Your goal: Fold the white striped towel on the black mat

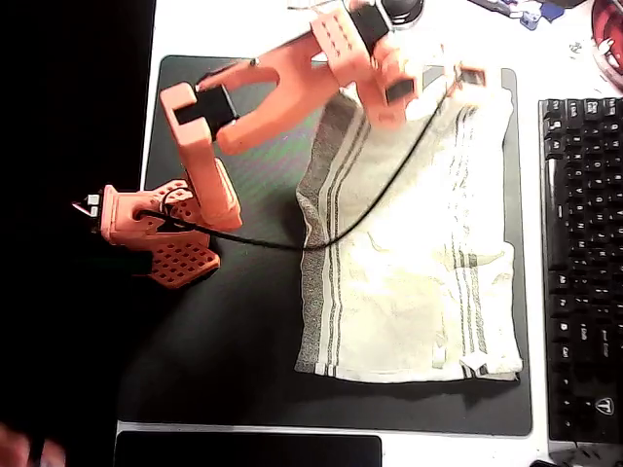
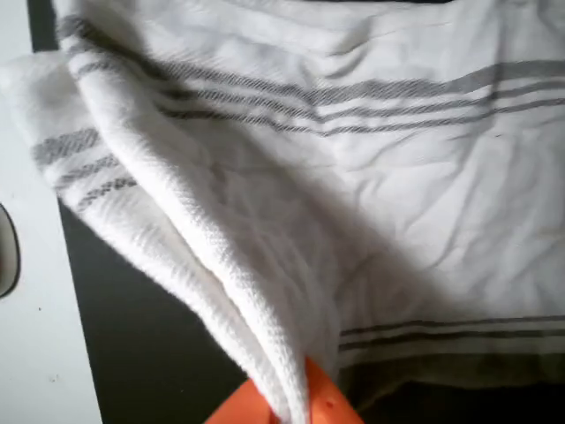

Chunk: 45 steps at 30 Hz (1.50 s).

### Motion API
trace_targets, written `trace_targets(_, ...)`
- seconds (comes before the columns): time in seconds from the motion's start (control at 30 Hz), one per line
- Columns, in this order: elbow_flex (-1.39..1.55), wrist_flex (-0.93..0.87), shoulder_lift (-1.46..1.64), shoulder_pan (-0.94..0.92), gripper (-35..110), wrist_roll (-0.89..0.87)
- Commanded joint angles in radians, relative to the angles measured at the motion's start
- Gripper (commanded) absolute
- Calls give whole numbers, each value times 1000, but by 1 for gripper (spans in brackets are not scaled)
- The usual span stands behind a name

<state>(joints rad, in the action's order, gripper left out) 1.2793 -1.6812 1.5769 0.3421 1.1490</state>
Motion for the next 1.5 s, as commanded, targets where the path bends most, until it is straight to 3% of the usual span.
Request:
trace_targets(0.0,-23,-54,101,-135,0,64)
trace_targets(0.27,-6,-110,181,-497,0,218)
trace_targets(0.47,98,-25,202,-753,0,362)
trace_targets(0.63,278,198,103,-917,0,465)
trace_targets(0.8,442,523,-48,-969,0,563)
trace_targets(0.93,500,666,-67,-1009,5,646)
trace_targets(1.07,491,644,-41,-1040,7,689)
trace_targets(1.27,387,368,103,-1062,9,738)
trace_targets(1.47,405,247,285,-985,9,726)
